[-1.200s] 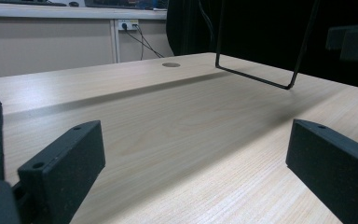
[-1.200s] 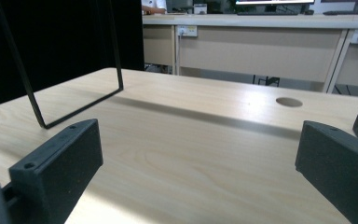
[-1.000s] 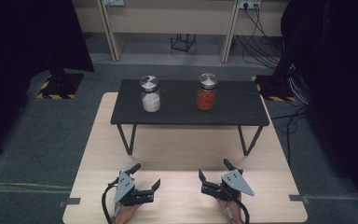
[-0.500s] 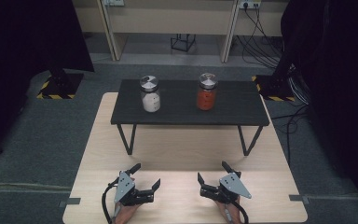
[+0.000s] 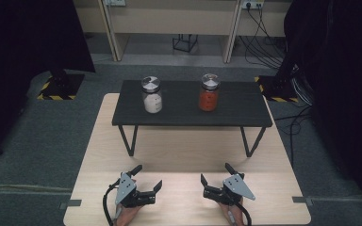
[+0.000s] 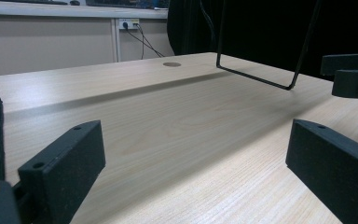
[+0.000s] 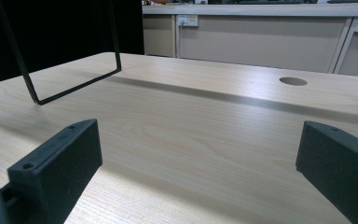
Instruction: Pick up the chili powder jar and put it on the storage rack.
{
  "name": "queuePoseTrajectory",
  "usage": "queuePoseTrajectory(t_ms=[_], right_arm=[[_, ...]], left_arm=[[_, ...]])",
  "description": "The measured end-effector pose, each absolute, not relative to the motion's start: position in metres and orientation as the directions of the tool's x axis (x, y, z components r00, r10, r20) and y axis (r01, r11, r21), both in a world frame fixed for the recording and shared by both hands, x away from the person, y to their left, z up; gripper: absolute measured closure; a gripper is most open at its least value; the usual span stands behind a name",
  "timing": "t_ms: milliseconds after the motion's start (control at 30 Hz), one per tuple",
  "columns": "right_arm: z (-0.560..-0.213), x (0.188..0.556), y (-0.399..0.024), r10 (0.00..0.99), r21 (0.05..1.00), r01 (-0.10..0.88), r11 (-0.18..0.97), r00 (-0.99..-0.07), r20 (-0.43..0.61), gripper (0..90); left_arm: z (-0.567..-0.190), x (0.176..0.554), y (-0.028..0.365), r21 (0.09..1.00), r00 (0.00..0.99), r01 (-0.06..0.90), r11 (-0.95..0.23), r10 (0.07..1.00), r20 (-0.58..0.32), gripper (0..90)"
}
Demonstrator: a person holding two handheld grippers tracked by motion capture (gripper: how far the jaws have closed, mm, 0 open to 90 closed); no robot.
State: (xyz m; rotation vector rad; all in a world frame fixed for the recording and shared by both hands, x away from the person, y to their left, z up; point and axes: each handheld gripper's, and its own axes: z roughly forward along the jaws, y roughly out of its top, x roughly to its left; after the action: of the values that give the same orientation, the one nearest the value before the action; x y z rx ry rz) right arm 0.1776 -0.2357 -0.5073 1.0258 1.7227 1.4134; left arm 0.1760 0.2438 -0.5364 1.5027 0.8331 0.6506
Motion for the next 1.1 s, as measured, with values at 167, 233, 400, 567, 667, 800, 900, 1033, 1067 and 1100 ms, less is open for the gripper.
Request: queuePoseTrajectory(t_ms=[167,233,400,567,667,800,900,1033,1067,1100], right_arm=[[-0.5073,0.1778,-0.2364,0.888,0.983,0.158,0.096,-0.460,-0.012,0.3],[-0.5072,0.1783,-0.2370,0.887,0.983,0.160,0.093,-0.462,-0.009,0.3],[-0.5071,0.1784,-0.2377,0.887,0.982,0.165,0.087,-0.462,-0.001,0.4],[-0.5078,0.1780,-0.2386,0.889,0.983,0.165,0.076,-0.458,0.008,0.3],[-0.5078,0.1785,-0.2393,0.889,0.983,0.168,0.070,-0.458,0.014,0.3],[-0.5079,0.1783,-0.2392,0.889,0.983,0.166,0.072,-0.458,0.012,0.4],[-0.5079,0.1782,-0.2390,0.888,0.983,0.165,0.076,-0.459,0.008,0.3],[-0.5079,0.1783,-0.2390,0.889,0.983,0.165,0.075,-0.458,0.009,0.3],[-0.5079,0.1783,-0.2389,0.889,0.983,0.165,0.075,-0.458,0.009,0.3],[-0.5079,0.1782,-0.2388,0.889,0.983,0.165,0.076,-0.458,0.008,0.4]], left_arm=[[-0.5368,0.1757,0.2440,0.992,0.580,0.126,-0.001,0.811,-0.073,3.8],[-0.5370,0.1756,0.2440,0.992,0.579,0.126,0.001,0.812,-0.074,3.8],[-0.5373,0.1752,0.2438,0.992,0.579,0.123,0.001,0.812,-0.072,3.8],[-0.5377,0.1750,0.2444,0.992,0.577,0.128,0.011,0.812,-0.084,3.7],[-0.5378,0.1749,0.2443,0.992,0.577,0.127,0.011,0.813,-0.083,3.7],[-0.5379,0.1744,0.2441,0.992,0.577,0.124,0.008,0.813,-0.078,3.5],[-0.5379,0.1746,0.2446,0.992,0.577,0.124,0.009,0.813,-0.080,3.2],[-0.5381,0.1746,0.2446,0.992,0.579,0.123,0.008,0.812,-0.078,2.9],[-0.5382,0.1746,0.2447,0.992,0.579,0.122,0.009,0.812,-0.078,2.9],[-0.5382,0.1745,0.2447,0.992,0.578,0.123,0.009,0.812,-0.079,2.9]])
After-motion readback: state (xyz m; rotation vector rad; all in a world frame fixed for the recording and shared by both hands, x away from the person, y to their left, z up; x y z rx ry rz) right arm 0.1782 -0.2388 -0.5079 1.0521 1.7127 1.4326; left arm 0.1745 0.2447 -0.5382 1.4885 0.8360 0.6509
